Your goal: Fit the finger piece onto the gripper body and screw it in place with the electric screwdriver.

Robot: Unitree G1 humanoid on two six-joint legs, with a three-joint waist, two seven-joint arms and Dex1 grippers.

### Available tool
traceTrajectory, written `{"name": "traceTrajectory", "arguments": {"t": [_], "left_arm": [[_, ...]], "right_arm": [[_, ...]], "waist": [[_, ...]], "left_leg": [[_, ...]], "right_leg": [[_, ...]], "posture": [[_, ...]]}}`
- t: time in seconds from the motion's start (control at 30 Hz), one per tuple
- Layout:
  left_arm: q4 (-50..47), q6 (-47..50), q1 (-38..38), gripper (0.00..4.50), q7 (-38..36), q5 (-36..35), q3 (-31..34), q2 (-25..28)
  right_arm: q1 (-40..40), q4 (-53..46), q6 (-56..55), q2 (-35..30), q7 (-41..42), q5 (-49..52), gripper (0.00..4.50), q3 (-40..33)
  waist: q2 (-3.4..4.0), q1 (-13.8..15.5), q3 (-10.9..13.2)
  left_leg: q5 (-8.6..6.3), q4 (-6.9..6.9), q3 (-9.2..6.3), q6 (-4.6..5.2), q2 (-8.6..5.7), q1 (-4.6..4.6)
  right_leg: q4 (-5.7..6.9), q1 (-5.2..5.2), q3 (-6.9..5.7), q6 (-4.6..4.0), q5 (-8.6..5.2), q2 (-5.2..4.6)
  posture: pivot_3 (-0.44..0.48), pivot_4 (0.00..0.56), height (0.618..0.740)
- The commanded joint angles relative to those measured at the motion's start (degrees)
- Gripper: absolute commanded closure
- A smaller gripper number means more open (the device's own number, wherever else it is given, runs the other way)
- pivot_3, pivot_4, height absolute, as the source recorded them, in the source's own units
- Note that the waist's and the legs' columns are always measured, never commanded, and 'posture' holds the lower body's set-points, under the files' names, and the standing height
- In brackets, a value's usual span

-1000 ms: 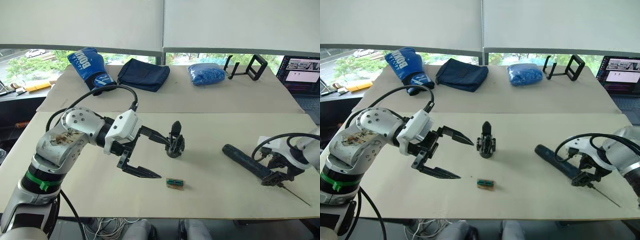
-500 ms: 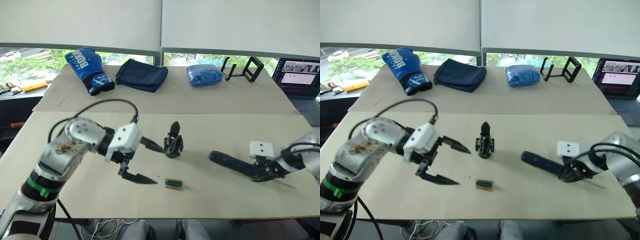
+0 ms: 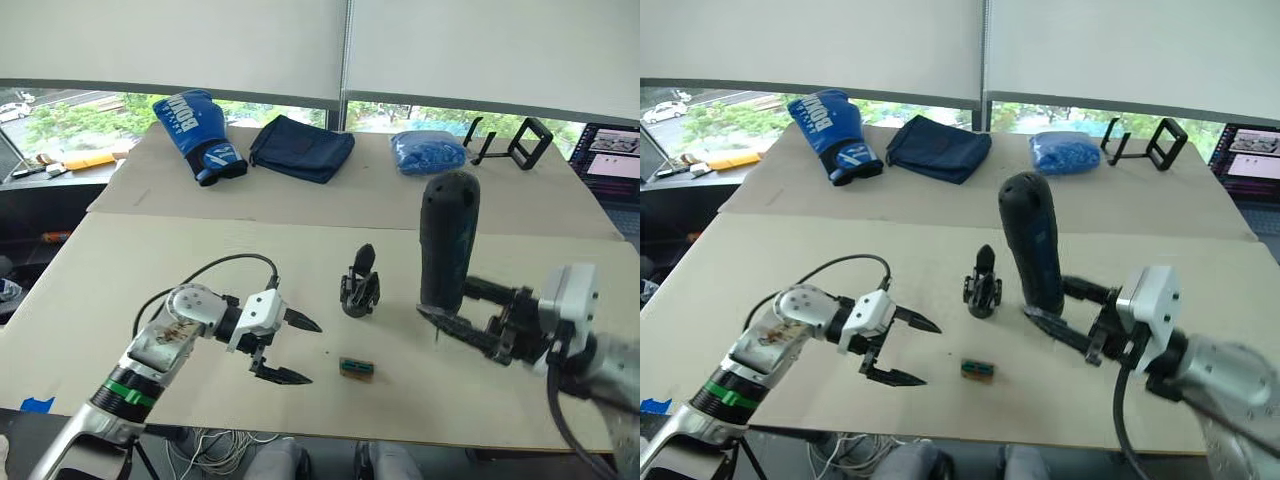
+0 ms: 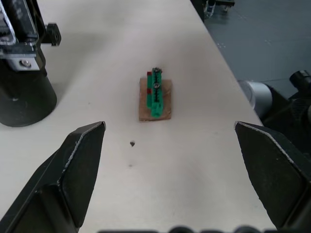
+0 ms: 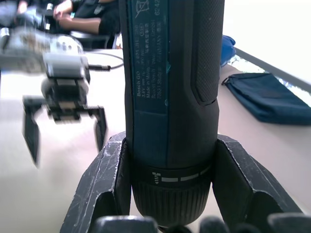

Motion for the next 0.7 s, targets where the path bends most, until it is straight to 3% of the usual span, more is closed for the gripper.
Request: {"name": "traceTrajectory", "arguments": {"t": [0.03,0.33,0.7], "left_arm": [[5.3,-5.2,-2.6,0.0,1.9,2.3,-0.5,-4.7],[11.0,-9.9,-4.1,0.0,-0.5,3.6,-1.3,-9.3],[15.9,-17.1,-3.8,0.0,-4.3,6.1,-2.9,-9.6]], "right_arm": [[2.0,-6.5,-3.4,4.8,-7.1,-0.4,2.6,5.0],[4.7,-7.2,-8.7,9.4,-12.1,-5.8,2.6,16.8],[1.0,-2.6,-14.7,7.4,-10.4,-8.9,2.6,20.1]], "waist": [[0.0,-0.1,0.0],[-0.01,-1.1,0.0],[-0.01,-1.5,0.0]], "left_leg": [[0.0,0.04,0.01,0.02,-0.04,0.03],[0.01,0.06,0.05,0.04,0.03,0.11],[-0.04,0.08,0.05,0.16,0.01,0.07]], "right_leg": [[0.02,0.04,0.02,0.01,0.0,0.0],[0.17,0.03,0.06,0.02,-0.02,0.16],[0.15,0.02,0.04,0.03,-0.03,0.18]], "posture": [[0.0,0.15,0.74],[0.0,0.15,0.74],[0.0,0.15,0.74]]}}
